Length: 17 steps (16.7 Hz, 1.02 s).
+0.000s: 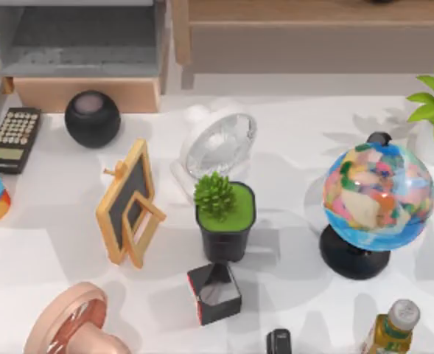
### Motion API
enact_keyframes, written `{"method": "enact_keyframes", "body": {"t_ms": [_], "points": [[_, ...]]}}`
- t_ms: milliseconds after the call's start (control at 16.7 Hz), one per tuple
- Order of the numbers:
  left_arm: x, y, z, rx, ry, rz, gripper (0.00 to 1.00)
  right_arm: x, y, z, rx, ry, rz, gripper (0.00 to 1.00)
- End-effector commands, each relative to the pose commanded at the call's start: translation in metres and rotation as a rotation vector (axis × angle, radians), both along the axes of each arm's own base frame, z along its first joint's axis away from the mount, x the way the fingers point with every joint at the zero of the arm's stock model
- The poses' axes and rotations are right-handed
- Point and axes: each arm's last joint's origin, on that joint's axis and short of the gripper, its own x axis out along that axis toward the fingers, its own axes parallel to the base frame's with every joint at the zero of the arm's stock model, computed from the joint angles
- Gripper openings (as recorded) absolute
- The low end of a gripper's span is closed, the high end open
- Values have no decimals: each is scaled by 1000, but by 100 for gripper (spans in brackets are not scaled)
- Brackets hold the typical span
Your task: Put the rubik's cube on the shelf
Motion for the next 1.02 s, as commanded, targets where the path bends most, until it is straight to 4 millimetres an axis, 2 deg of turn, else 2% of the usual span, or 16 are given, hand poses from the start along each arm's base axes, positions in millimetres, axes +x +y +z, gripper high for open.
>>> {"method": "enact_keyframes", "body": {"t_ms": [60, 840, 1020], "points": [[0, 0, 0, 0, 0, 0, 100, 0, 0, 0, 0, 0, 0, 100], [0, 0, 0, 0, 0, 0, 2, 0, 0, 0, 0, 0, 0, 100], [0, 0, 0, 0, 0, 0, 0, 0, 0, 0, 0, 0, 0, 100]]}}
